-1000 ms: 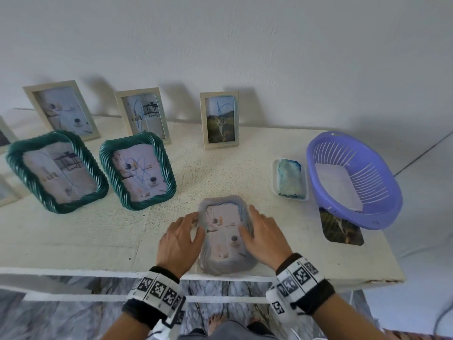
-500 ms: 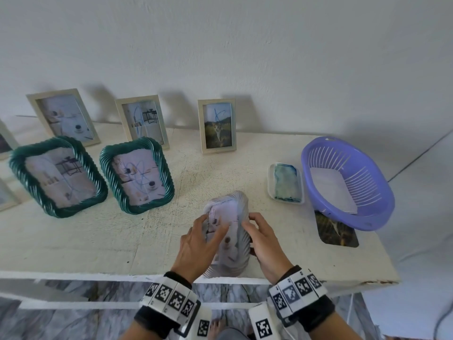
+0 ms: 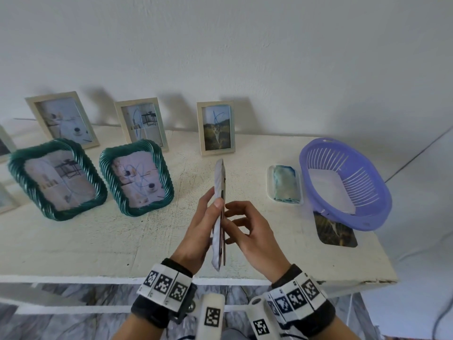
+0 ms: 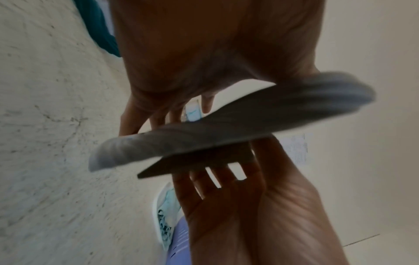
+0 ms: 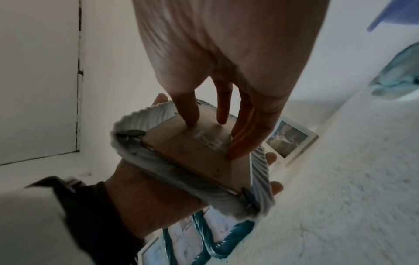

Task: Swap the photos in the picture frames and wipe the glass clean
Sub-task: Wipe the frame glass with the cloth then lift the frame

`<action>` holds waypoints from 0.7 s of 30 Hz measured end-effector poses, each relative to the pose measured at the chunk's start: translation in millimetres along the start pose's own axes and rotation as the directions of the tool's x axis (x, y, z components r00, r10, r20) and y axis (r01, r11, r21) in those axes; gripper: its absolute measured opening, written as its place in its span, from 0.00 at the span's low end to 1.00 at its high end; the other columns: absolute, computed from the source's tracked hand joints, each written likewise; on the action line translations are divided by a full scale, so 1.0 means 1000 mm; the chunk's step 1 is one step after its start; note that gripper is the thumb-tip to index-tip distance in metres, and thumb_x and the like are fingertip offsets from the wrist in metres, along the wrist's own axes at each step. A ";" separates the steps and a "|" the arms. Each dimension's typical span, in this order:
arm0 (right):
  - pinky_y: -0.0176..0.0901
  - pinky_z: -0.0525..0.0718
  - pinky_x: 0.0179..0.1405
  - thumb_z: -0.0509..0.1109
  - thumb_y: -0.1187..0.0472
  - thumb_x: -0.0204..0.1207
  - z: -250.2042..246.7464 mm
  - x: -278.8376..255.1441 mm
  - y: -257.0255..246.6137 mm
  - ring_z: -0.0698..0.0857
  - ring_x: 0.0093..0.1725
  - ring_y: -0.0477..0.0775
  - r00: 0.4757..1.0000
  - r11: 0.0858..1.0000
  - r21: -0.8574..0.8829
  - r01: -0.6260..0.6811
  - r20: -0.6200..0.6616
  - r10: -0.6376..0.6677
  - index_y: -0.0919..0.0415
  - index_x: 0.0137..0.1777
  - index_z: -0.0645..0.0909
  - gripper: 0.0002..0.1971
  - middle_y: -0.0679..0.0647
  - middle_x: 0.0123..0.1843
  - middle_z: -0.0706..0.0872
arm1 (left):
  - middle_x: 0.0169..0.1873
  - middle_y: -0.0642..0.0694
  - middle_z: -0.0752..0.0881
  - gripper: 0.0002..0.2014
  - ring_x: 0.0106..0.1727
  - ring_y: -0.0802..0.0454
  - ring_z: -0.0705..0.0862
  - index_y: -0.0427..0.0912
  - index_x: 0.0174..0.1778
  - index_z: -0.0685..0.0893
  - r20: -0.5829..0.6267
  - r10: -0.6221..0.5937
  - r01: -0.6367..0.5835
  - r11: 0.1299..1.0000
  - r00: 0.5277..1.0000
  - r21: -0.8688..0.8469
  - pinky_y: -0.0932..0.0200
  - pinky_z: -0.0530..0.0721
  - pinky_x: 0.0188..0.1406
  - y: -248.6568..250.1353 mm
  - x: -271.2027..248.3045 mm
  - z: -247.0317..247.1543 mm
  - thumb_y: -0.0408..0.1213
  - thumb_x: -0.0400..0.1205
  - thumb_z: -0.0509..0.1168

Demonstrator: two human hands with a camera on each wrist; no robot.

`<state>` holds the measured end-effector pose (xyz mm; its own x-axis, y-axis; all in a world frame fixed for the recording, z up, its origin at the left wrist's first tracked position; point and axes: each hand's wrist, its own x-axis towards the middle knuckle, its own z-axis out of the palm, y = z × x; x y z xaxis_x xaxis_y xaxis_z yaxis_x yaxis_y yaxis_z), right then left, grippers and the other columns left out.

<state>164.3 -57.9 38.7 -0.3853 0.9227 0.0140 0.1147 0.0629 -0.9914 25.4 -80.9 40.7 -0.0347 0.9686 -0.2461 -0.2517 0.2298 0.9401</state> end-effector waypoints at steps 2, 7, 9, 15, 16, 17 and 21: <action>0.48 0.90 0.40 0.73 0.51 0.78 -0.005 0.002 -0.004 0.87 0.46 0.51 1.000 0.996 -0.084 0.001 0.012 0.000 0.48 0.59 0.80 0.12 0.46 0.49 0.86 | 0.71 0.46 0.80 0.52 0.68 0.50 0.83 0.62 0.79 0.67 -0.006 0.000 0.000 1.000 1.000 0.012 0.35 0.82 0.66 0.005 -0.001 0.000 0.79 0.60 0.70; 0.36 0.79 0.34 0.73 0.44 0.75 -0.024 0.002 -0.012 0.81 0.36 0.47 0.979 0.884 -0.428 0.190 0.016 -0.203 0.49 0.57 0.84 0.14 0.45 0.40 0.80 | 0.68 0.53 0.80 0.48 0.68 0.53 0.81 0.66 0.79 0.65 -0.047 0.015 -0.010 0.995 0.999 0.103 0.38 0.80 0.69 0.010 -0.002 -0.005 0.73 0.60 0.66; 0.32 0.73 0.31 0.74 0.48 0.77 -0.031 0.003 -0.014 0.78 0.32 0.45 0.959 0.781 -0.583 0.222 -0.013 -0.283 0.50 0.56 0.86 0.12 0.41 0.34 0.76 | 0.70 0.49 0.79 0.47 0.68 0.49 0.81 0.68 0.78 0.65 -0.065 0.007 0.000 0.994 0.998 0.111 0.41 0.81 0.64 0.010 -0.002 -0.009 0.73 0.59 0.67; 0.47 0.84 0.29 0.66 0.53 0.83 -0.026 -0.001 -0.022 0.84 0.25 0.47 0.974 0.619 -0.781 0.086 -0.066 -0.218 0.47 0.61 0.86 0.11 0.47 0.29 0.88 | 0.73 0.47 0.77 0.51 0.69 0.51 0.80 0.67 0.80 0.63 -0.088 -0.011 0.024 0.988 0.996 0.152 0.47 0.79 0.63 0.006 -0.002 -0.007 0.74 0.58 0.67; 0.46 0.84 0.28 0.65 0.55 0.84 -0.024 -0.001 -0.024 0.84 0.23 0.46 0.984 0.728 -0.682 0.070 -0.073 -0.163 0.49 0.62 0.86 0.11 0.48 0.30 0.89 | 0.74 0.48 0.76 0.52 0.69 0.52 0.79 0.67 0.80 0.61 -0.085 0.000 0.015 0.986 0.996 0.168 0.49 0.78 0.62 0.006 -0.002 -0.005 0.74 0.58 0.67; 0.46 0.85 0.27 0.63 0.54 0.85 -0.023 -0.001 -0.027 0.86 0.22 0.47 0.993 0.845 -0.534 0.033 -0.081 -0.089 0.52 0.61 0.86 0.12 0.49 0.32 0.90 | 0.77 0.50 0.73 0.52 0.70 0.53 0.78 0.66 0.81 0.60 -0.084 0.015 0.000 0.983 0.996 0.184 0.52 0.77 0.61 0.006 -0.003 -0.003 0.74 0.59 0.68; 0.51 0.87 0.36 0.57 0.39 0.84 -0.022 0.000 -0.040 0.92 0.39 0.58 0.967 0.965 0.090 -0.246 -0.038 0.250 0.51 0.52 0.89 0.23 0.56 0.44 0.93 | 0.79 0.50 0.67 0.55 0.73 0.55 0.72 0.59 0.84 0.55 -0.118 0.131 -0.091 0.951 0.984 0.294 0.55 0.74 0.65 0.007 -0.008 -0.003 0.72 0.63 0.69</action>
<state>179.3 -51.8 80.7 -0.3092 0.9229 -0.2296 0.1229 -0.2006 -0.9719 21.0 -87.4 48.1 -0.1817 0.9723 -0.1468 0.0481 0.1579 0.9863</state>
